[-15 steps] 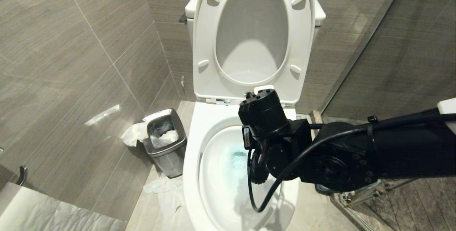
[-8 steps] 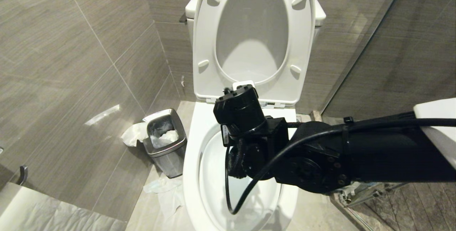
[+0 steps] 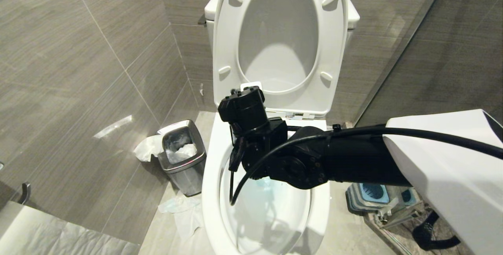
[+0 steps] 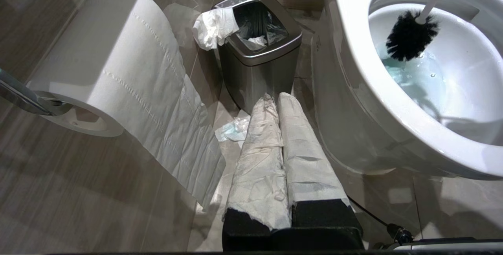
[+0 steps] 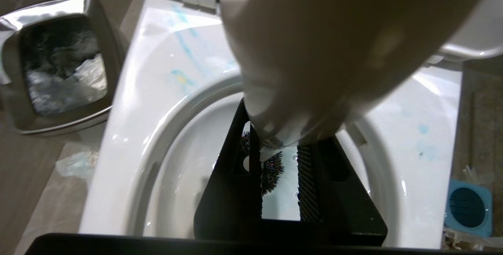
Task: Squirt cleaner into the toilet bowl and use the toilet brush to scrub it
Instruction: Scrub the toilet bowl
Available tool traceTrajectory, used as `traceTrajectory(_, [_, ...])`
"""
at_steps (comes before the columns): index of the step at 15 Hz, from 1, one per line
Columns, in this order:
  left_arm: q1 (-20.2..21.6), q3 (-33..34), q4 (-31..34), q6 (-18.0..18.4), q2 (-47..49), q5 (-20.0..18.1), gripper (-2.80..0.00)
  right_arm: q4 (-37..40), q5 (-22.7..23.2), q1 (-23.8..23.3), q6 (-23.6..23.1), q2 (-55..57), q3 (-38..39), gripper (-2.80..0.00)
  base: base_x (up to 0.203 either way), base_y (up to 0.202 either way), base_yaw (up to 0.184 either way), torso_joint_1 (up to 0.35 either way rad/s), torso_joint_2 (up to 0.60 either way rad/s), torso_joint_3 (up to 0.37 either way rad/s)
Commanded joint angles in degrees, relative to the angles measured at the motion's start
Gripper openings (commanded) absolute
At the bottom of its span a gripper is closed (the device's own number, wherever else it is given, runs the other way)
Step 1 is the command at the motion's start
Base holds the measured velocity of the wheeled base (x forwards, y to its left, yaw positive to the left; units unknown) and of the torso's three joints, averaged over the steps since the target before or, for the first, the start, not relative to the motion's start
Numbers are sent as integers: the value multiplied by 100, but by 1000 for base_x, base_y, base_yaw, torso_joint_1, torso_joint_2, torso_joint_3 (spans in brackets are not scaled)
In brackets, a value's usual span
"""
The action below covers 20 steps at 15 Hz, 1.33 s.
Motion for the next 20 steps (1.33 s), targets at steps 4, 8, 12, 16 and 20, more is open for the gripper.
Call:
traceTrajectory(4, [-2, 9, 2, 0, 0, -2, -280, -9, -28, -340, -128, 9, -224, -280, 0, 0, 0, 0, 0, 0])
traceTrajectory(8, [-2, 9, 2, -3, 0, -2, -280, -29, -15, -342, -117, 43, -182, -280, 0, 0, 0, 0, 0, 0])
traceTrajectory(12, [-2, 9, 2, -9, 0, -2, -280, -92, -11, -342, 103, 611, -225, -280, 0, 0, 0, 0, 0, 0])
traceTrajectory(16, [-2, 9, 2, 0, 0, -2, -280, -97, -94, -333, 363, 956, -250, -280, 0, 0, 0, 0, 0, 0])
traceTrajectory(20, [-2, 9, 2, 0, 0, -2, -280, -84, -140, -325, 145, 285, -349, -280, 0, 0, 0, 0, 0, 0])
